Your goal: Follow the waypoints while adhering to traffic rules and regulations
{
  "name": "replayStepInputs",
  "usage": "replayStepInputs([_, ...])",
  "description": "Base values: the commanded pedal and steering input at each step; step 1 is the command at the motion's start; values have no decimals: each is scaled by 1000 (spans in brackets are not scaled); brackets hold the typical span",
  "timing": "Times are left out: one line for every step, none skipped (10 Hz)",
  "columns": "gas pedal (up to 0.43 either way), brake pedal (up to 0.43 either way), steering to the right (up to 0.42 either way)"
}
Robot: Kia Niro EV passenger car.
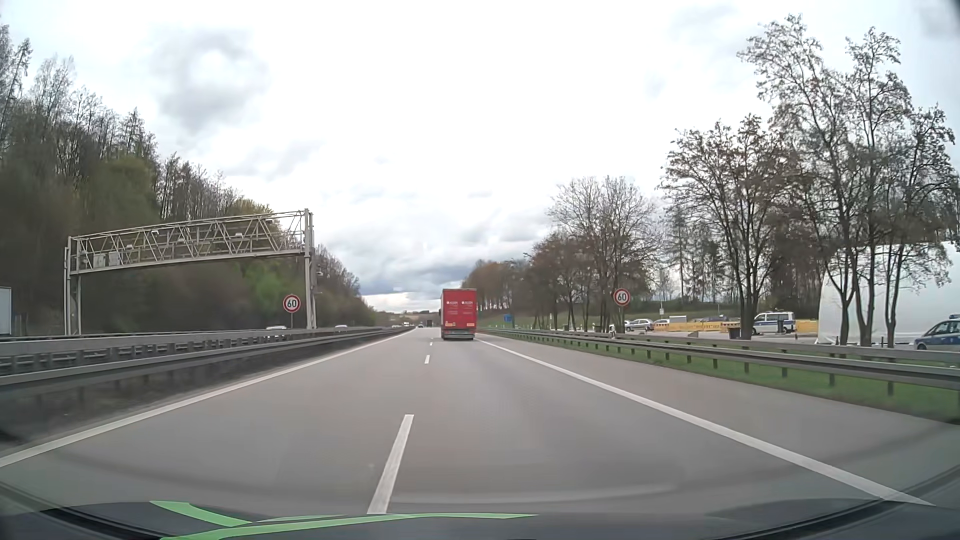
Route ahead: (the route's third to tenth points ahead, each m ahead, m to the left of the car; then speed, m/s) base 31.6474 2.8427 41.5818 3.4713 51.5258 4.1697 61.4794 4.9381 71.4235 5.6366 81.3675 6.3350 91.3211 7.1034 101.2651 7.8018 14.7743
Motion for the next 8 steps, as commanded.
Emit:
replayStepInputs([197,0,-9])
replayStepInputs([197,0,-9])
replayStepInputs([197,0,-9])
replayStepInputs([197,0,-9])
replayStepInputs([189,0,-9])
replayStepInputs([189,0,-9])
replayStepInputs([177,0,-9])
replayStepInputs([177,0,-9])
